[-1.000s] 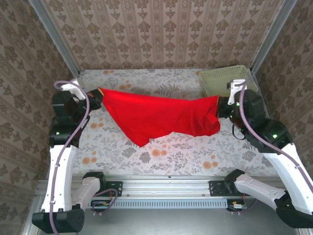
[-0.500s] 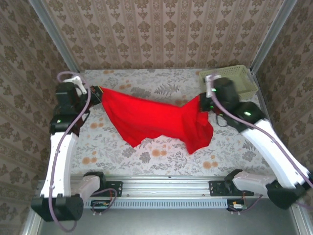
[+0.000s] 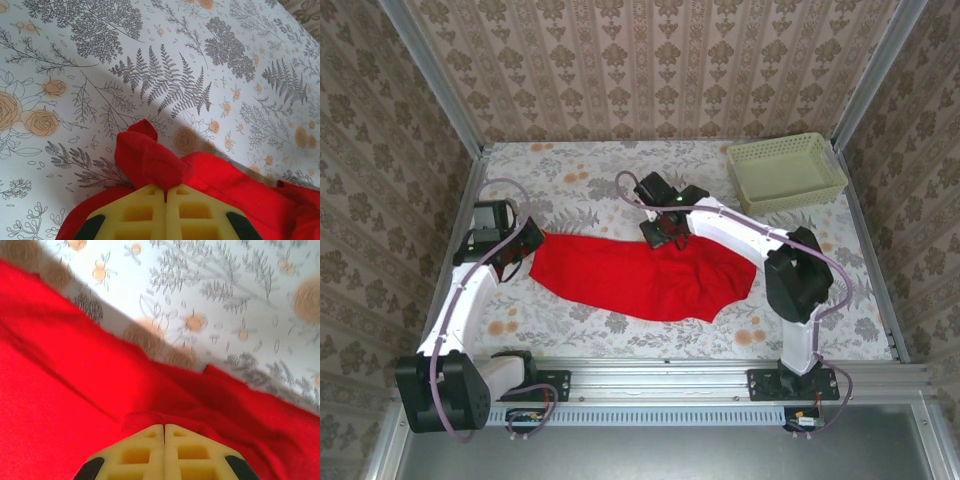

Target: Fold the inside-out t-shirt

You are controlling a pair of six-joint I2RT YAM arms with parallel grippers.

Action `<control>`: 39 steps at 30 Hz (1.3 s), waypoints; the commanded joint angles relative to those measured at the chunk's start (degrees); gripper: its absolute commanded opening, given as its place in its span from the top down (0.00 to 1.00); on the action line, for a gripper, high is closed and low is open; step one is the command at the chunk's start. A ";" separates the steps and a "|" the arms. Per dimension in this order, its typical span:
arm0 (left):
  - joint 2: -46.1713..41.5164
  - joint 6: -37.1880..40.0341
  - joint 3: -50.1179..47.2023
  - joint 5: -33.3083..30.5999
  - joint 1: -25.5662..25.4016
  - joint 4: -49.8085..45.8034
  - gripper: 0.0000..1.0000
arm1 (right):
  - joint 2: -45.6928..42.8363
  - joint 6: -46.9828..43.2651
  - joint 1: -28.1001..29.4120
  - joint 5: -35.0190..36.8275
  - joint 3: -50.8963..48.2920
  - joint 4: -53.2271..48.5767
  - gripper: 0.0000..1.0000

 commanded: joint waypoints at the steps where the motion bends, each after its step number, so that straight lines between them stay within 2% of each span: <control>1: -0.86 -0.53 -0.63 -0.78 0.62 2.46 1.00 | 1.86 -2.00 -1.27 4.08 5.66 -0.38 0.92; 4: -0.88 0.00 -0.83 -1.02 0.73 2.47 1.00 | 1.26 -2.13 -2.86 3.52 6.13 -1.40 0.62; 6: -0.79 0.23 -0.86 -1.21 0.87 2.44 1.00 | -2.05 -2.20 -3.91 3.16 2.81 -0.08 0.51; 8: -0.80 0.28 -1.11 -1.37 0.99 2.47 1.00 | -6.83 -1.76 -5.39 1.22 -1.90 1.60 0.46; 14: -0.80 0.10 -1.45 -1.33 1.39 2.48 1.00 | -19.26 -1.48 -5.65 -2.98 -19.34 4.86 0.45; 18: -0.87 0.17 -1.24 -1.39 1.77 2.39 1.00 | -22.74 5.36 -3.75 1.32 -25.08 1.95 0.48; 22: -0.88 0.23 -1.17 -1.39 1.87 2.27 1.00 | -26.06 9.00 -0.46 2.28 -29.09 3.90 0.45; 33: -1.65 -0.16 -1.48 -0.77 1.82 2.28 1.00 | -20.95 11.12 -0.50 4.16 -30.11 6.18 0.50; 39: -1.59 -0.16 -1.38 -0.57 1.80 2.10 1.00 | -20.17 11.61 -0.14 3.29 -30.65 6.27 0.44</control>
